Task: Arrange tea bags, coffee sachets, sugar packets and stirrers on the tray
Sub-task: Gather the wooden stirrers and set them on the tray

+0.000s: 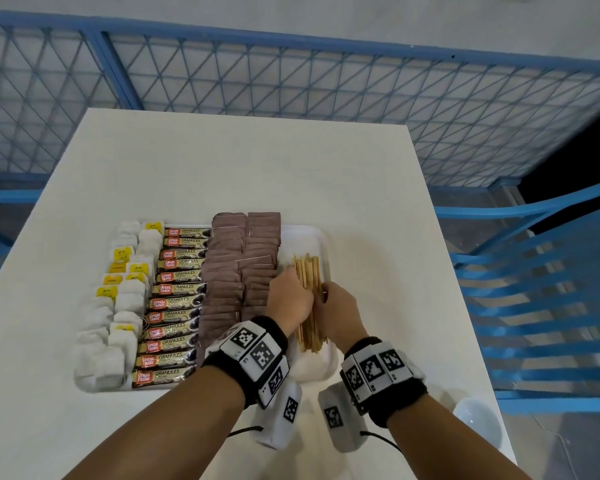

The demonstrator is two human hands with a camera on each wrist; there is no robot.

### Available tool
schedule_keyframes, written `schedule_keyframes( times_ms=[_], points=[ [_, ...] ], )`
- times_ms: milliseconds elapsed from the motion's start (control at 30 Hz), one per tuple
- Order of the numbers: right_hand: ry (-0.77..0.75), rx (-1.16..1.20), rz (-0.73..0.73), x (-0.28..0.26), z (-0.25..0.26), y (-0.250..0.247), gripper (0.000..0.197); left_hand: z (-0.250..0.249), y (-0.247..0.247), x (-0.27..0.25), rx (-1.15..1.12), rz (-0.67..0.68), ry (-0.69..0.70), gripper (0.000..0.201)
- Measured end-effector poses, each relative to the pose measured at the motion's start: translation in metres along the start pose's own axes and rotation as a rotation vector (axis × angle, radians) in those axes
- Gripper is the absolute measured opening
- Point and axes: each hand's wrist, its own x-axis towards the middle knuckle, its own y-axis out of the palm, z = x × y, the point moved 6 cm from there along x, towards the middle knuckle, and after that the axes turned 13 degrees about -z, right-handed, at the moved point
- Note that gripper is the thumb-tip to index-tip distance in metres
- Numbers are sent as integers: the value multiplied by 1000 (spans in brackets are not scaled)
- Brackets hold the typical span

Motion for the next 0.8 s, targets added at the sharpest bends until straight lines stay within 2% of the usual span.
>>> schedule_keyframes(
  times_ms=[167,233,300,333,433,500,600,667,733,800],
  points=[
    [-14,-118,4,-5,1,-2,25,-3,-5,-6,13,11,12,19],
    [-71,-195,21,-8,5,-4,22,-5,-8,-10,21,16,32,20],
    [-122,-252,34,-12,10,-6,32,-6,-11,-14,19,20,48,20],
    [-116,-245,33,-13,10,-8,34,-8,-12,-16,10,24,56,20],
    [-100,-213,-2,-16,6,-11,24,-7,-14,-19,-12,42,66,30],
    [-118,-215,4,-17,5,-11,23,-8,-16,-21,-10,41,90,27],
    [-117,-252,-11,-18,1,-13,27,-12,-23,-27,-26,28,151,39],
    [-130,-232,-33,-18,-2,-14,24,-13,-31,-31,-45,4,186,30],
    [-173,-238,-68,-19,-7,-13,29,-10,-42,-35,-66,-22,209,37],
    [-222,-225,-86,-25,-13,-12,34,-5,-59,-41,-74,-47,287,34]
  ],
)
